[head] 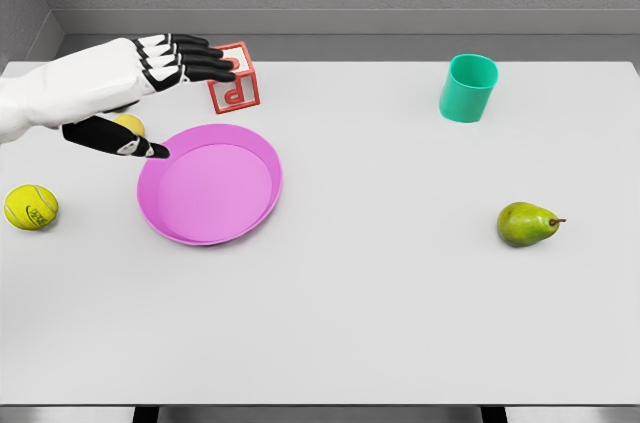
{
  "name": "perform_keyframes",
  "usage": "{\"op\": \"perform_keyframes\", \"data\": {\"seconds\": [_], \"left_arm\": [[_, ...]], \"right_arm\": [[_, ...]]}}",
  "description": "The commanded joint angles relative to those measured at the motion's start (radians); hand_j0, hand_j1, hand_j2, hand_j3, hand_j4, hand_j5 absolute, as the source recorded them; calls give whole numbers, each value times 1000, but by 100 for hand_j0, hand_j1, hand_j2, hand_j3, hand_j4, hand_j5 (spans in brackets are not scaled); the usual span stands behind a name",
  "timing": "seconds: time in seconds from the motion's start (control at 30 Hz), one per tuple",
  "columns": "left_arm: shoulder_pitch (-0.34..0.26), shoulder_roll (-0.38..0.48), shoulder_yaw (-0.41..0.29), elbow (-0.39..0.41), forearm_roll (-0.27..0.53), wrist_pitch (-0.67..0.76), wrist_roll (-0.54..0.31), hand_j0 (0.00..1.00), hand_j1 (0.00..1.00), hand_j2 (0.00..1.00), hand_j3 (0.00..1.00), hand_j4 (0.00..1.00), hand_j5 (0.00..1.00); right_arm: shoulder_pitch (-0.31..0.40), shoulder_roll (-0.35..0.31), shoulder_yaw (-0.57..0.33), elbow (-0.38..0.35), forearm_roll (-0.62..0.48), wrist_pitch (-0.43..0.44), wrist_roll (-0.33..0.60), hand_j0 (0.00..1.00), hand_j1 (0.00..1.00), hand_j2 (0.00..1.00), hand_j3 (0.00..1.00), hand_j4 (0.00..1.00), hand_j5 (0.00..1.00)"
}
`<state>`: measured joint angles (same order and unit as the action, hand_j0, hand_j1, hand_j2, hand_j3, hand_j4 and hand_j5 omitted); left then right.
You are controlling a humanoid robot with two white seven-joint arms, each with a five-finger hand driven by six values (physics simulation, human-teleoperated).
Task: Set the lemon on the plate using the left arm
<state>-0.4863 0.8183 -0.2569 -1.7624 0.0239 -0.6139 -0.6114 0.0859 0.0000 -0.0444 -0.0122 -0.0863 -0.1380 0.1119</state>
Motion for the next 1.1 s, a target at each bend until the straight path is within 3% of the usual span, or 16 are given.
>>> {"op": "perform_keyframes", "data": {"seconds": [0.0, 0.2, 0.27, 0.33, 0.4, 0.47, 0.5, 0.6, 0.7, 0.77, 0.83, 0.9, 0.97, 1.0, 1.03, 1.07], "left_arm": [[0, 2, 2, 0, 7, 3, 1, 100, 100, 100, 100, 100, 100], [0, 25, 10, 0, 5, 3, 1, 100, 100, 100, 100, 100, 100], [21, 39, 64, 17, -1, 3, 1, 100, 100, 100, 100, 100, 100], [106, 30, 192, 26, 1, 3, 1, 100, 100, 100, 100, 100, 100], [127, 50, 206, 29, -16, 3, 1, 100, 100, 100, 100, 100, 100], [133, 52, 208, 43, -220, 3, 1, 100, 100, 100, 100, 100, 100], [135, 45, 208, 49, -271, 3, 1, 100, 100, 100, 100, 100, 100], [135, 38, 205, 51, -321, 3, 1, 100, 100, 100, 100, 100, 100], [146, -30, 209, 77, -369, 3, 1, 100, 100, 100, 100, 100, 100], [147, -45, 205, 78, -436, 3, 1, 100, 100, 100, 100, 100, 100], [149, -106, 202, 81, -559, 3, 1, 100, 100, 100, 100, 100, 100], [146, -99, 197, 110, -618, 3, 1, 100, 100, 100, 100, 100, 100], [124, -19, 131, 162, -607, 3, 1, 100, 100, 100, 100, 100, 100], [54, 13, 87, 205, -602, 3, 1, 100, 100, 100, 100, 100, 100], [41, 36, 55, 245, -553, 3, 1, 100, 100, 100, 100, 100, 100], [37, 36, 36, 259, -455, 3, 1, 100, 100, 100, 100, 100, 100]], "right_arm": [[0, 0, 0, 0, -1, 0, 0, 100, 100, 100, 100, 100, 100], [-2, 0, 0, 0, -1, 0, 2, 100, 100, 100, 100, 100, 100], [-2, 0, 0, 0, -1, 0, 0, 100, 100, 100, 100, 100, 100], [-2, 0, 0, 0, -1, 0, 2, 100, 100, 100, 100, 100, 100], [-2, 0, 0, 0, -1, 0, 2, 100, 100, 100, 100, 100, 100], [-2, 0, 0, 0, -1, 0, 0, 100, 100, 100, 100, 100, 100], [-2, 0, 0, 0, -1, 0, 0, 100, 100, 100, 100, 100, 100], [-2, 0, 0, 0, -1, 0, 0, 100, 100, 100, 100, 100, 100], [-2, 0, 0, 0, -1, 0, 2, 100, 100, 100, 100, 100, 100], [-2, 0, 0, 0, -1, 0, 0, 100, 100, 100, 100, 100, 100], [-2, 0, 0, 0, -1, 0, 0, 100, 100, 100, 100, 100, 100], [-2, 0, 0, 0, -1, 0, 0, 100, 100, 100, 100, 100, 100], [-2, 0, 0, 0, -1, 0, 0, 100, 100, 100, 100, 100, 100], [-2, 0, 0, 0, -1, 0, 2, 100, 100, 100, 100, 100, 100], [-2, 0, 0, 0, -1, 0, 2, 100, 100, 100, 100, 100, 100], [-2, 0, 0, 0, -1, 0, 2, 100, 100, 100, 100, 100, 100]]}}
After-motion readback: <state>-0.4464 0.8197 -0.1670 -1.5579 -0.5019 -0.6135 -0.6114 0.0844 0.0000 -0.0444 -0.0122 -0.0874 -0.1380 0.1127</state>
